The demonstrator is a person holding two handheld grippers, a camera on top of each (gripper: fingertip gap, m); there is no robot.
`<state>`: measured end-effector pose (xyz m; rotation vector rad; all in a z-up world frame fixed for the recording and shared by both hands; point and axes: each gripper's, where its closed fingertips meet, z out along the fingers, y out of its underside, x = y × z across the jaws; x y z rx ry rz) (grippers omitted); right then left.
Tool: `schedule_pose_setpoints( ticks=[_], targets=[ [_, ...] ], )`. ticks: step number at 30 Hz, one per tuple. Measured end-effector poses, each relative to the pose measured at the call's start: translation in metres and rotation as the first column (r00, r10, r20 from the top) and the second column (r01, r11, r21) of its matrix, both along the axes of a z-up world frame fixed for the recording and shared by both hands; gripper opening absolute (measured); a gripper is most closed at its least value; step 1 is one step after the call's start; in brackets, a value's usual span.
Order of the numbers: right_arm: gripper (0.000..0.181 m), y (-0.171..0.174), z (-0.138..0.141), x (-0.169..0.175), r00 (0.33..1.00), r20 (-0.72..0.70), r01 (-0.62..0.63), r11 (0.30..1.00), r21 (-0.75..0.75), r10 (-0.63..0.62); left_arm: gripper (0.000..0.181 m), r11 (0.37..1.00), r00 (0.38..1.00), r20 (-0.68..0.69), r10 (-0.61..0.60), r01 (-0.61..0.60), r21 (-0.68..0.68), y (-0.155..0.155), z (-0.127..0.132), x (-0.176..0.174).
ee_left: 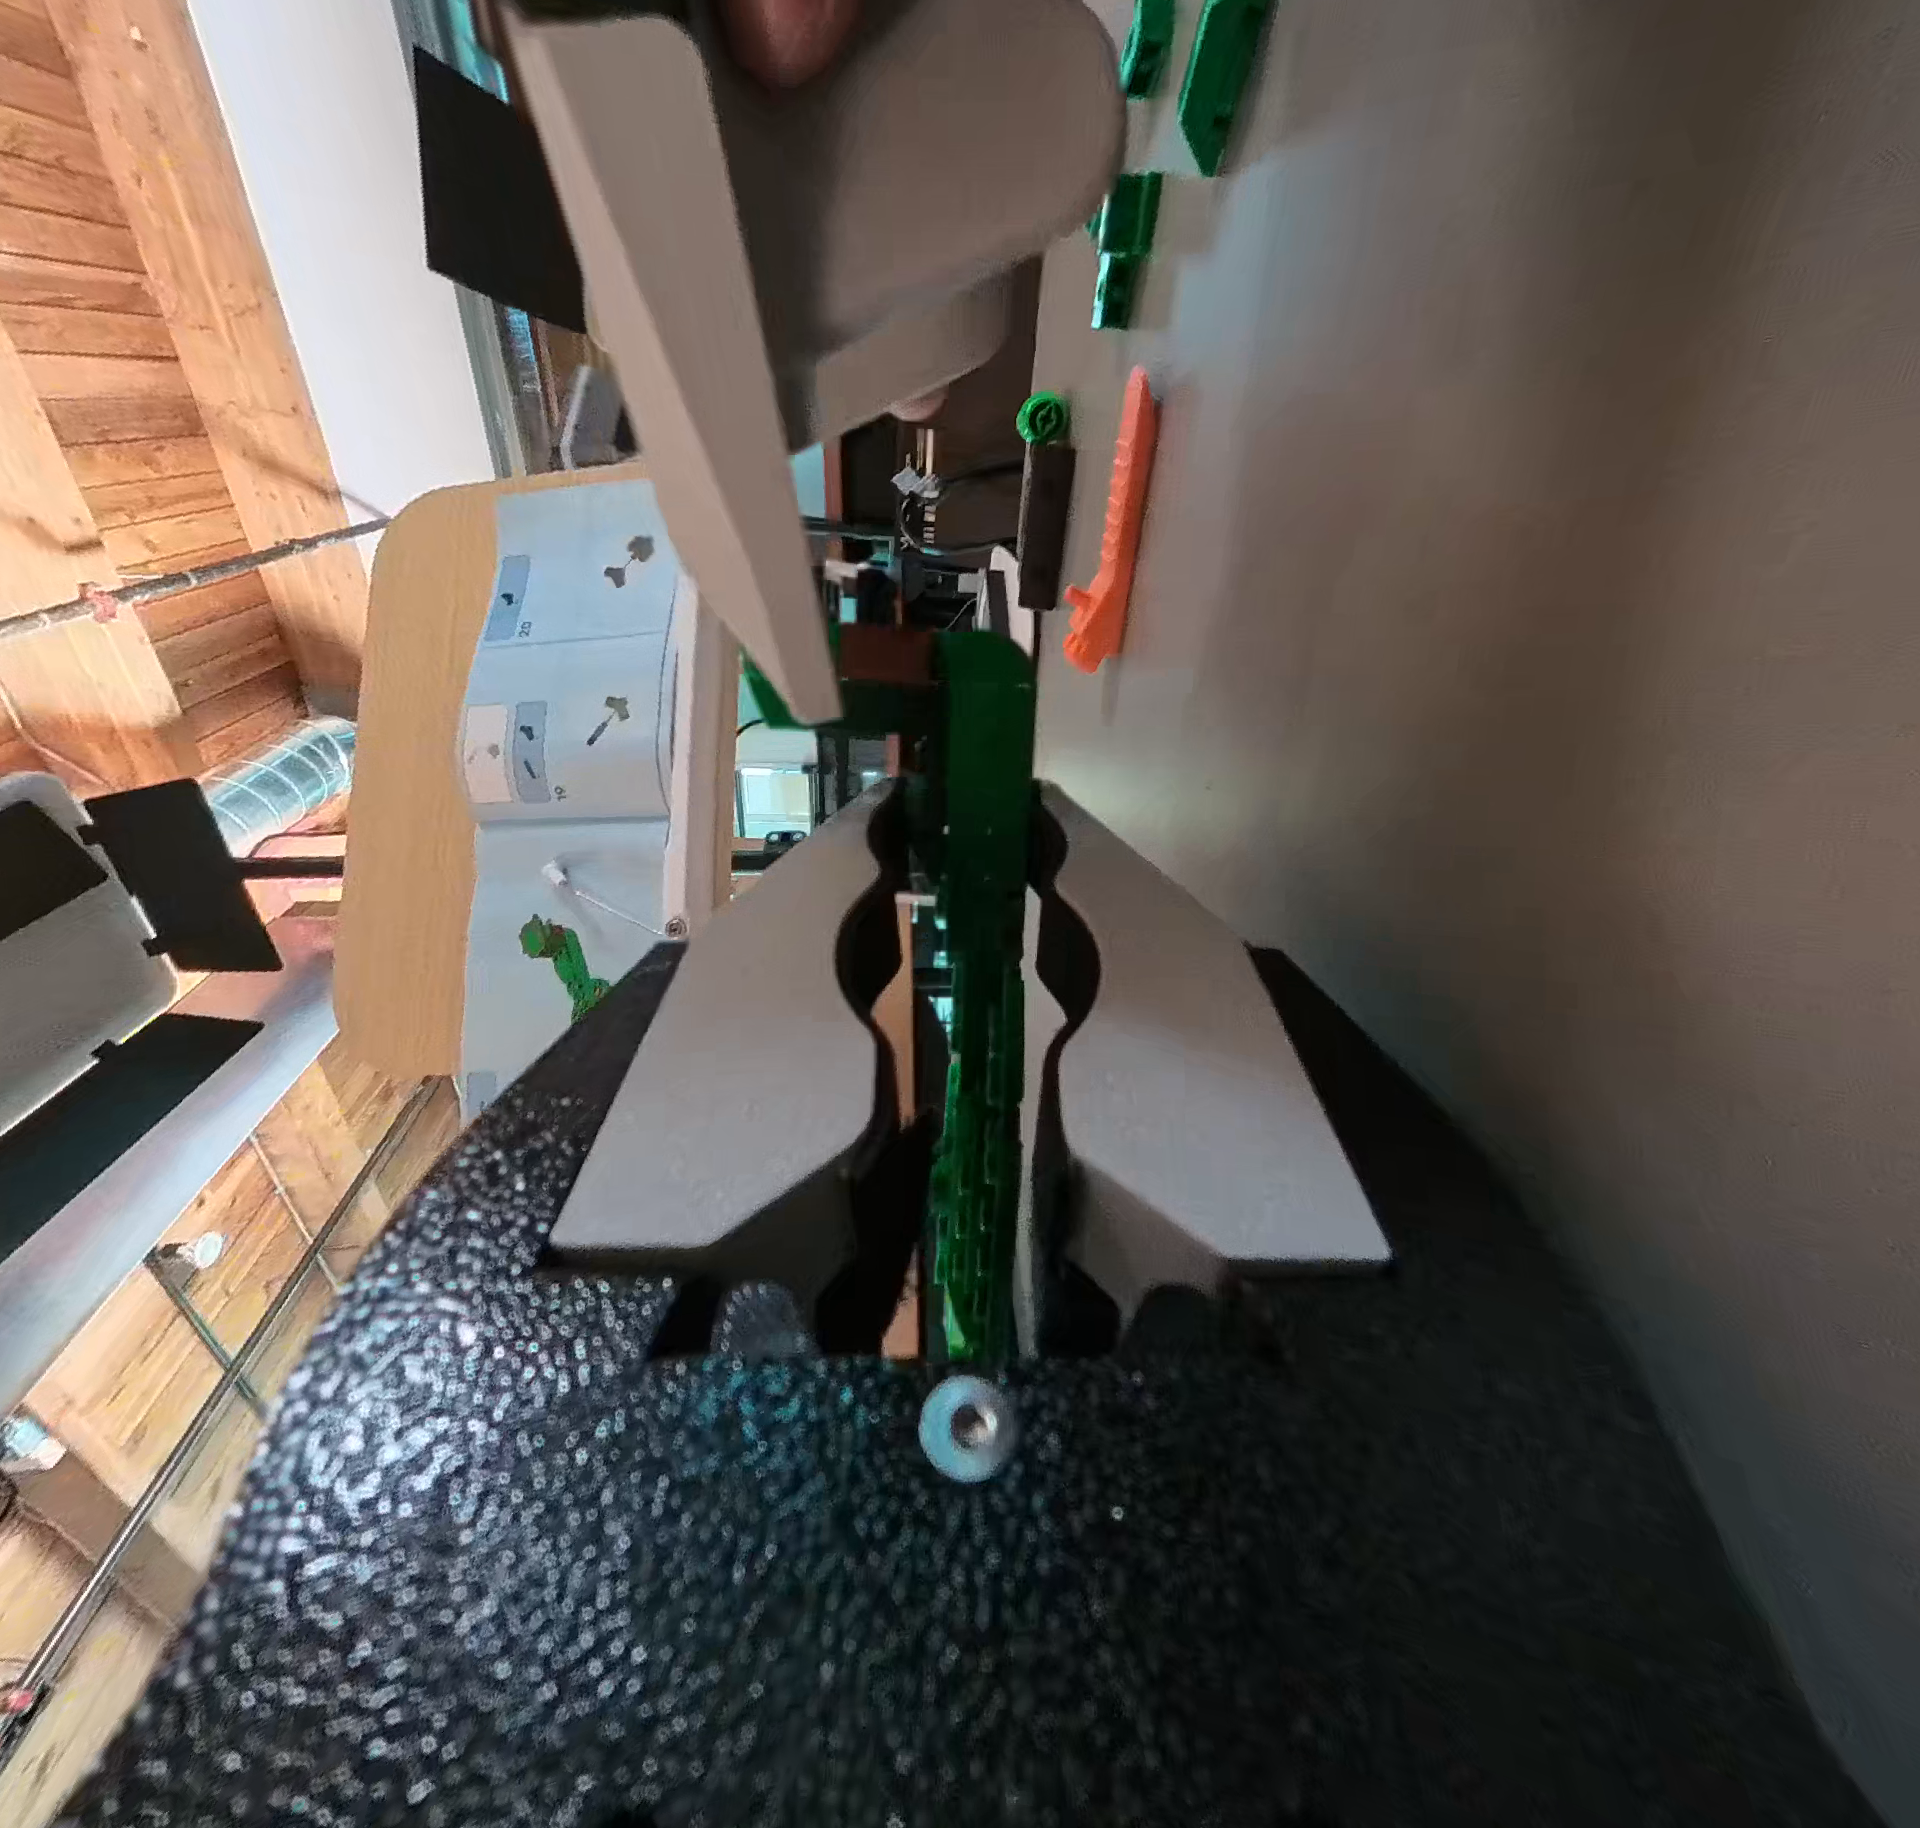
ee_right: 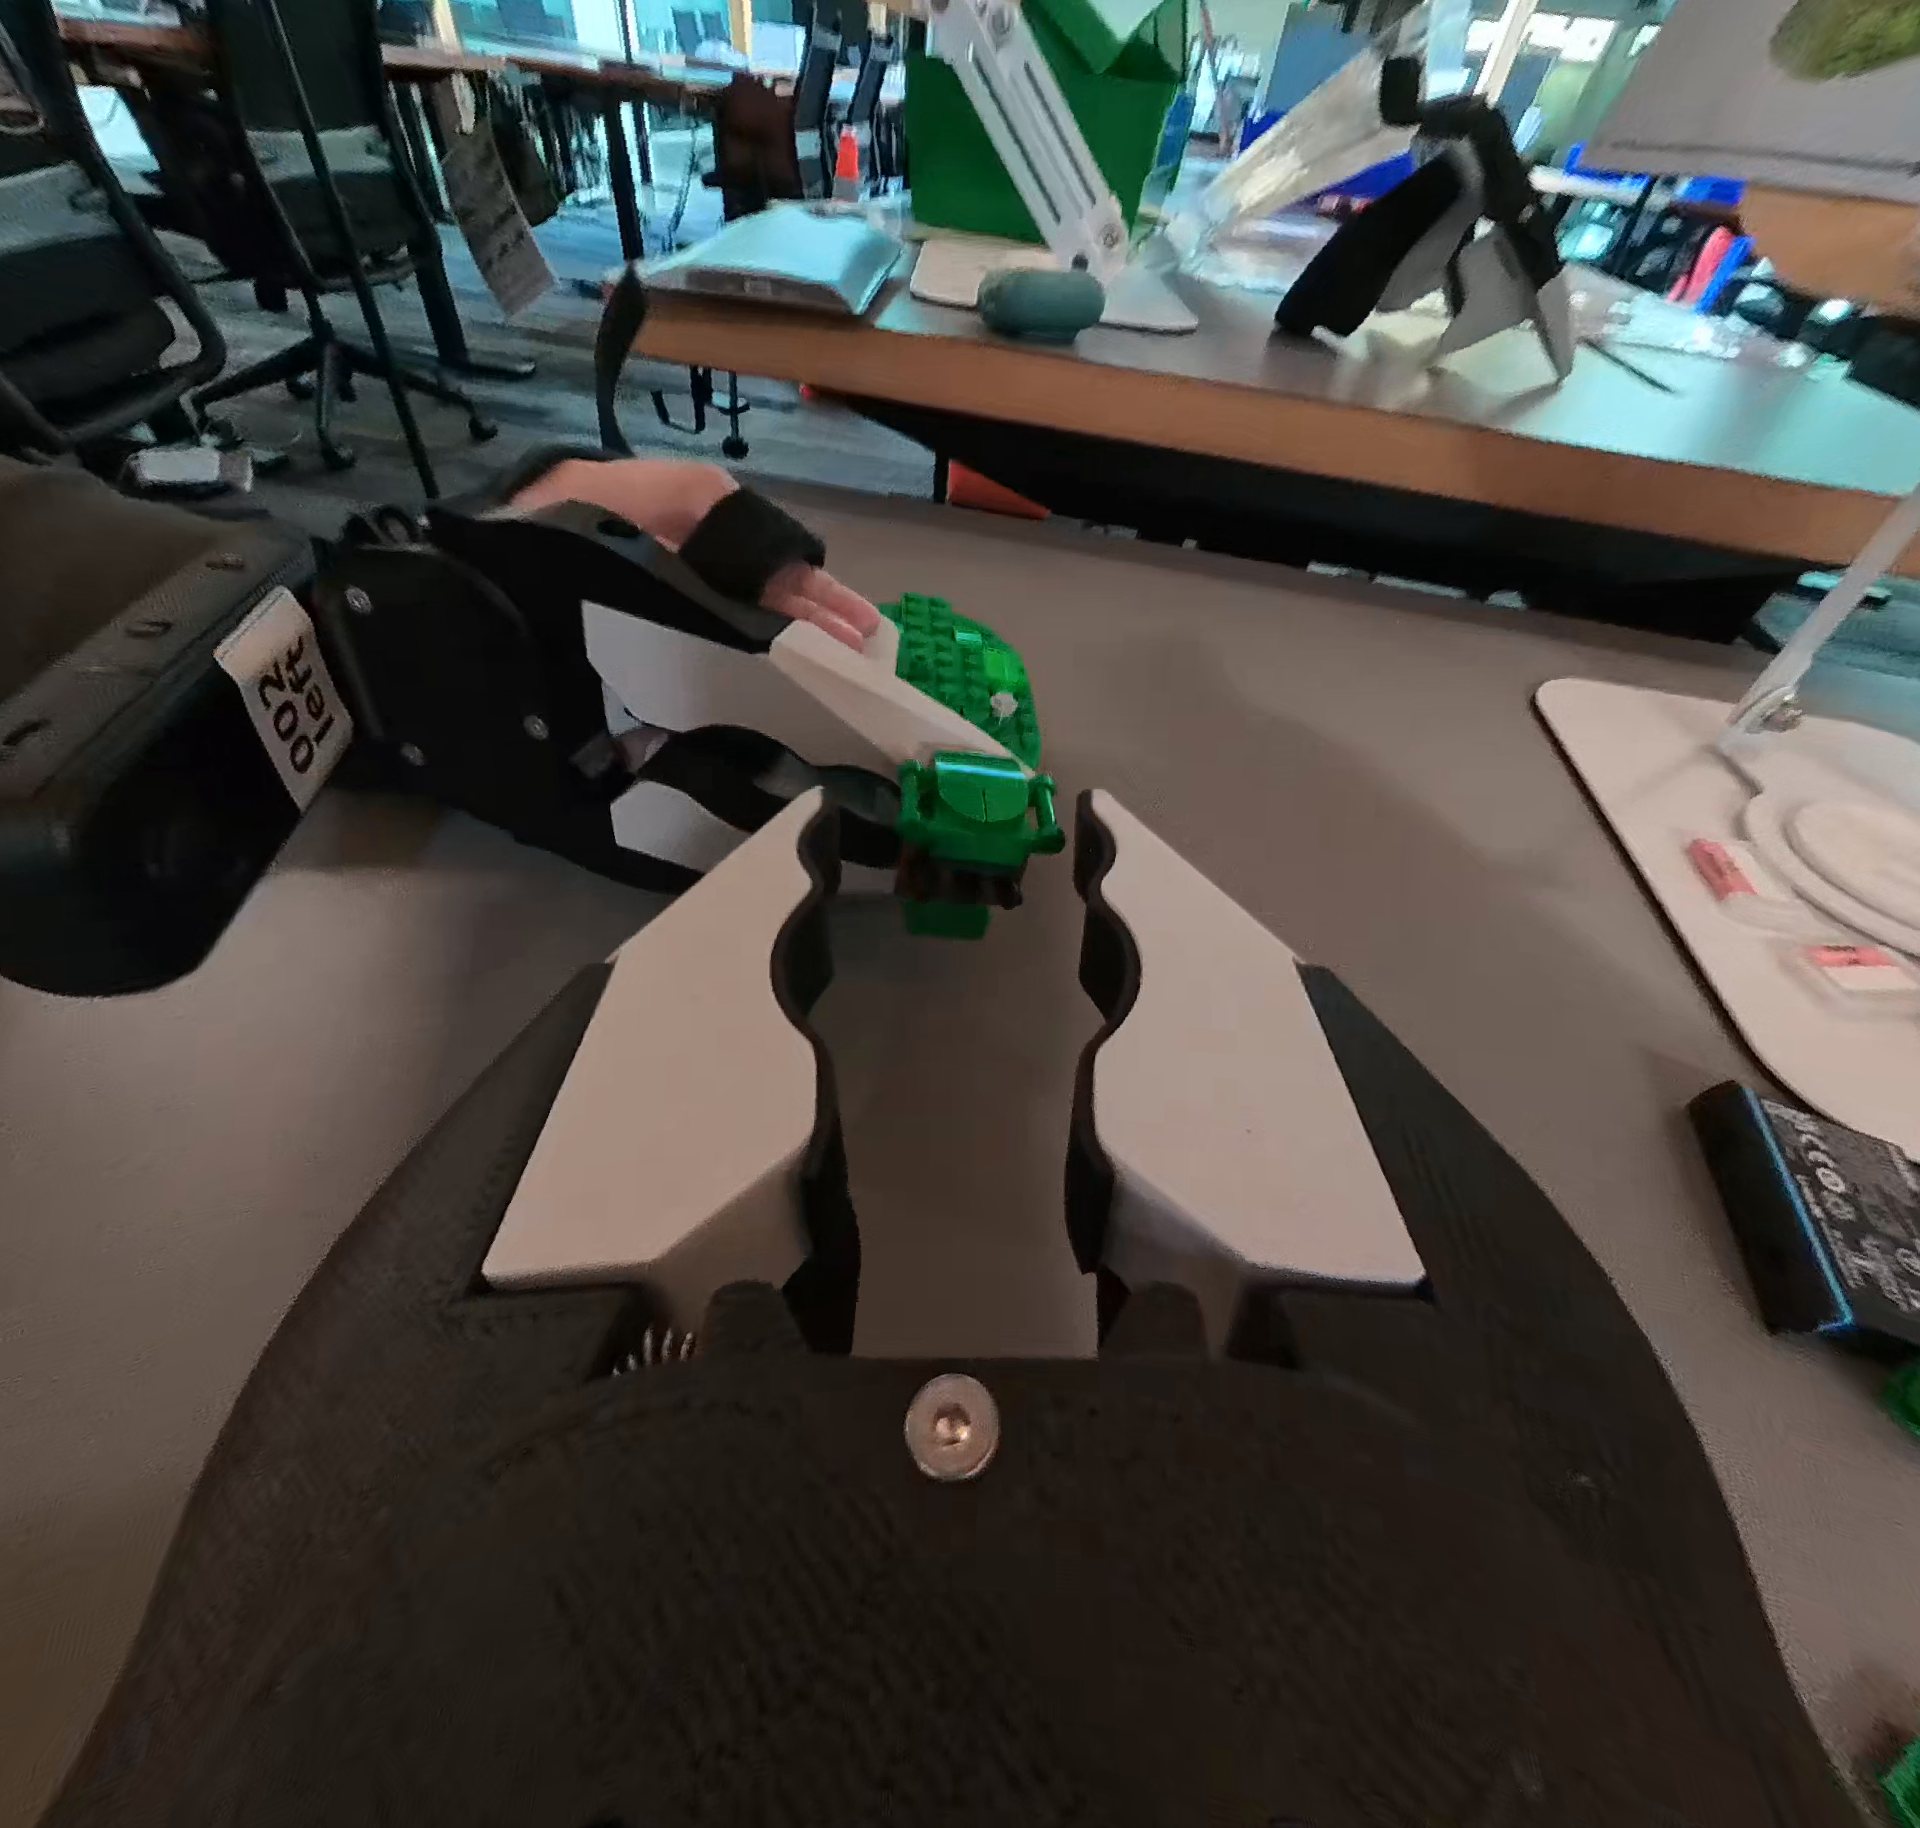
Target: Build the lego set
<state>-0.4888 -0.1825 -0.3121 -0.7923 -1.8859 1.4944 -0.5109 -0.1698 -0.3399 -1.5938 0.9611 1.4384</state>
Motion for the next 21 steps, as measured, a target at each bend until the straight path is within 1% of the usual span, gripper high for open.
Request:
schedule_pose_setpoints(
  ticks=[2, 4, 8, 10, 13, 15, 18, 21],
  targets=[
    [0.043, -0.002, -0.008, 0.0, 0.998, 0.054, -0.016, 1.0, 0.019, 0.015, 0.019, 1.0, 1.0, 0.005, -0.017, 0.017, 0.008, -0.001, 0.003, 0.004],
    [0.026, -0.005, -0.015, 0.002, 0.994, 0.106, -0.042, 0.998, 0.038, 0.038, 0.018, 1.0, 0.999, 0.026, -0.024, 0.024, 0.001, -0.002, 0.002, 0.005],
    [0.026, -0.006, -0.027, 0.001, 0.982, 0.187, -0.045, 0.997, 0.067, 0.032, 0.021, 0.997, 0.994, 0.111, -0.016, 0.024, -0.074, -0.003, -0.012, 0.006],
    [0.026, -0.005, -0.03, 0.0, 0.977, 0.211, -0.04, 0.997, 0.07, 0.024, 0.03, 0.996, 0.991, 0.131, -0.037, 0.047, -0.078, -0.002, -0.012, 0.011],
    [0.025, 0.002, -0.036, 0.001, 0.96, 0.28, -0.031, 0.998, 0.049, 0.016, 0.031, 0.992, 0.983, 0.175, -0.063, 0.081, -0.099, -0.001, -0.015, 0.019],
    [0.025, 0.008, -0.039, 0.002, 0.953, 0.302, -0.017, 0.998, 0.052, 0.001, 0.033, 0.991, 0.977, 0.201, -0.076, 0.097, -0.097, -0.001, -0.015, 0.021],
    [0.025, 0.019, -0.043, 0.002, 0.952, 0.304, 0.016, 0.996, 0.088, -0.042, 0.044, 0.992, 0.971, 0.223, -0.083, 0.101, -0.071, -0.002, -0.009, 0.023],
    [0.026, 0.025, -0.047, 0.002, 0.947, 0.314, 0.038, 0.992, 0.122, -0.075, 0.046, 0.987, 0.96, 0.238, -0.15, 0.159, -0.018, -0.01, 0.0, 0.042]
  ],
)
